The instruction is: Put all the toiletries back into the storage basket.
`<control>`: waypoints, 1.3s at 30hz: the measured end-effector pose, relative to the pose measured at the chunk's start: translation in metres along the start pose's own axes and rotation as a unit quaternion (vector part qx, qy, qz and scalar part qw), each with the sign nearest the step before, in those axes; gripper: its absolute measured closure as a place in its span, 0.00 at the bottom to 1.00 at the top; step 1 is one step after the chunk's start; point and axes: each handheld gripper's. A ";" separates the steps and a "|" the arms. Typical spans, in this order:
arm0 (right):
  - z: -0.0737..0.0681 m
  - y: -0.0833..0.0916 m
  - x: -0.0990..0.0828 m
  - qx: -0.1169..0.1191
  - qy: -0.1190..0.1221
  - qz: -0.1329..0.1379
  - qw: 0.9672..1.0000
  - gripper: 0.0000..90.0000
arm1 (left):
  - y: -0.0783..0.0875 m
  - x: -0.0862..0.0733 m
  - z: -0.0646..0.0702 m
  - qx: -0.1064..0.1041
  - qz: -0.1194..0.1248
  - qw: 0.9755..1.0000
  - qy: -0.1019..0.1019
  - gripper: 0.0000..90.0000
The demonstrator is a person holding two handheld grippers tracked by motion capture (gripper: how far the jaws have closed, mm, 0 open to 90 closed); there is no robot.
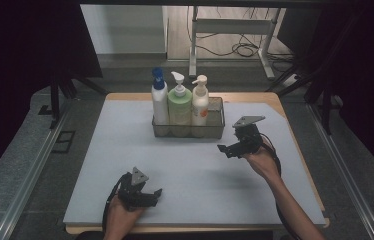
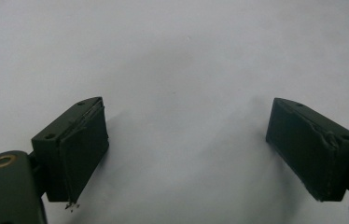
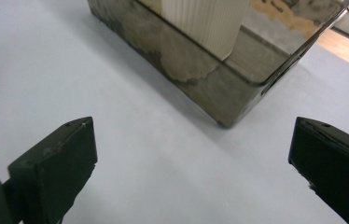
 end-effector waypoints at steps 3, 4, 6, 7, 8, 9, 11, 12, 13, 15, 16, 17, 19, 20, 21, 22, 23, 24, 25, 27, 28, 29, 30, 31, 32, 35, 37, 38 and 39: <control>-0.002 0.004 -0.006 0.002 0.001 -0.001 1.000 0.00 | 0.000 0.000 0.000 0.000 0.000 1.000 0.000 0.14; -0.002 0.005 -0.008 0.002 0.001 -0.001 1.000 0.00 | 0.000 0.000 0.000 0.000 0.002 1.000 0.002 0.14; -0.003 0.008 -0.011 0.003 0.002 -0.002 1.000 0.00 | 0.000 0.000 0.000 0.000 0.002 1.000 0.002 0.14; -0.003 0.009 -0.013 0.002 0.002 -0.001 1.000 0.00 | 0.000 0.000 0.000 0.000 0.002 1.000 0.003 0.14; -0.003 0.010 -0.015 0.003 0.002 -0.001 1.000 0.00 | 0.000 0.000 0.000 0.000 0.002 1.000 0.003 0.14; -0.004 0.011 -0.017 0.002 0.004 -0.002 1.000 0.00 | 0.000 0.000 0.000 0.000 0.002 1.000 0.003 0.14; -0.004 0.014 -0.023 0.002 0.001 -0.003 1.000 0.00 | 0.000 0.000 0.000 0.000 0.002 1.000 0.003 0.14; -0.005 0.014 -0.025 0.003 0.001 -0.004 1.000 0.00 | 0.000 0.000 0.000 0.000 0.003 1.000 0.003 0.14; -0.005 0.015 -0.028 0.003 -0.003 -0.005 1.000 0.00 | 0.000 0.000 0.000 0.000 0.003 1.000 0.003 0.14; -0.005 0.017 -0.033 0.001 -0.003 -0.004 1.000 0.00 | 0.000 0.000 0.000 0.000 0.003 1.000 0.003 0.14; -0.006 0.018 -0.036 0.000 -0.006 -0.004 1.000 0.00 | 0.000 0.000 0.000 0.000 0.002 1.000 0.003 0.14; -0.006 0.018 -0.038 0.000 -0.008 -0.004 1.000 0.00 | 0.000 0.000 0.000 0.000 0.002 1.000 0.003 0.14; -0.007 0.020 -0.044 -0.001 -0.011 -0.004 1.000 0.00 | 0.000 0.000 0.001 0.000 0.003 1.000 0.003 0.14; -0.007 0.021 -0.047 -0.001 -0.012 -0.005 1.000 0.00 | 0.000 0.000 0.001 0.000 0.003 1.000 0.003 0.14; -0.008 0.022 -0.049 -0.001 -0.012 -0.006 1.000 0.00 | 0.000 0.000 0.001 0.000 0.003 1.000 0.003 0.14; -0.008 0.023 -0.052 -0.002 -0.012 -0.007 1.000 0.00 | 0.000 0.000 0.001 0.000 0.003 1.000 0.004 0.14; -0.009 0.024 -0.053 -0.002 -0.011 -0.007 1.000 0.00 | 0.000 0.000 0.001 0.000 0.002 1.000 0.003 0.14; -0.009 0.025 -0.055 -0.003 -0.011 -0.007 1.000 0.00 | 0.000 0.000 0.001 0.000 0.003 1.000 0.003 0.14; -0.010 0.026 -0.058 -0.003 -0.011 -0.009 1.000 0.00 | 0.000 0.000 0.001 0.000 0.003 1.000 0.003 0.14; -0.011 0.028 -0.061 -0.005 -0.009 -0.010 1.000 0.00 | 0.000 0.000 0.001 0.000 0.003 1.000 0.003 0.14; -0.012 0.029 -0.063 -0.007 -0.008 -0.010 1.000 0.00 | 0.000 0.000 0.001 0.000 0.002 1.000 0.003 0.14; -0.013 0.030 -0.065 -0.007 -0.008 -0.010 1.000 0.00 | 0.000 0.000 0.001 0.001 0.003 1.000 0.003 0.14; -0.014 0.031 -0.068 -0.007 -0.010 -0.011 1.000 0.00 | 0.000 0.000 0.001 0.000 0.003 1.000 0.003 0.14; -0.015 0.032 -0.071 -0.008 -0.011 -0.010 1.000 0.00 | 0.000 0.000 0.001 0.000 0.003 1.000 0.003 0.14; -0.015 0.032 -0.073 -0.007 -0.012 -0.010 1.000 0.00 | 0.000 0.000 0.001 0.001 0.003 1.000 0.003 0.14; -0.018 0.034 -0.081 -0.010 -0.014 -0.015 1.000 0.00 | 0.000 0.000 0.001 0.000 0.003 1.000 0.003 0.14; -0.019 0.034 -0.087 -0.010 -0.013 -0.019 1.000 0.00 | 0.000 0.000 0.001 0.000 0.003 1.000 0.003 0.14; -0.020 0.034 -0.090 -0.010 -0.014 -0.021 1.000 0.00 | 0.000 0.000 0.001 0.001 0.003 1.000 0.003 0.14; -0.020 0.035 -0.093 -0.009 -0.016 -0.023 1.000 0.00 | 0.000 0.000 0.001 0.000 0.003 1.000 0.003 0.14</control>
Point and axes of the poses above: each handheld gripper's, and its own axes: y roughly backward along the jaws, x roughly out of its top, z roughly to its right, and after that the axes turned 4 degrees about z, right-handed
